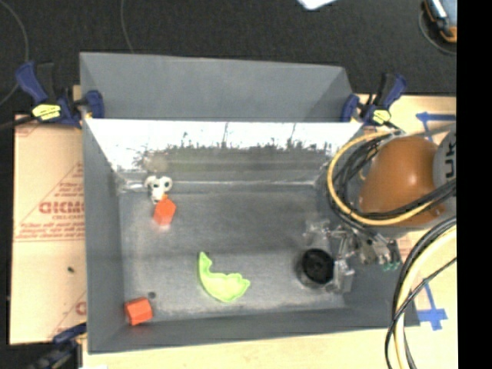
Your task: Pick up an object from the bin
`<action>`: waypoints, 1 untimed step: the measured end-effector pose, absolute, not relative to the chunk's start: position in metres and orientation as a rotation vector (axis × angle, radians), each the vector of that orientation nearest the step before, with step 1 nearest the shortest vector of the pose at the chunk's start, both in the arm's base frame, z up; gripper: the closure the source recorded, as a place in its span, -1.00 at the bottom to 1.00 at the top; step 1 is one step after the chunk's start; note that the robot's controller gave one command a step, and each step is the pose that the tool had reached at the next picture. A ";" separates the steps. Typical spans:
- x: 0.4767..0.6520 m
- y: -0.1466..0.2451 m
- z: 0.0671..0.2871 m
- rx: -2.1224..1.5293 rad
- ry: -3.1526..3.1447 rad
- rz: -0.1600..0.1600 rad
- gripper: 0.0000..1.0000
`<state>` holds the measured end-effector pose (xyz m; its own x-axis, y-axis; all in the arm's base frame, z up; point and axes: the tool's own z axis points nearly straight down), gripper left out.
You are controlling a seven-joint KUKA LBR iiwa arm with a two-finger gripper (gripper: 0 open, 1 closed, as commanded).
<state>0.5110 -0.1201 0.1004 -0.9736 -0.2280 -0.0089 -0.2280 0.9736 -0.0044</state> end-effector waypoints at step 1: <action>0.506 -0.128 0.071 -0.419 3.102 -0.008 -1.00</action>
Offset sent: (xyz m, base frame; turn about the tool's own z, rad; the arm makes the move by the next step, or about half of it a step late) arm 0.0042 0.0007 -0.0304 -0.0822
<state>0.5059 -0.1275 0.0711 -0.9641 -0.2654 -0.0109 -0.2654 0.9641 -0.0068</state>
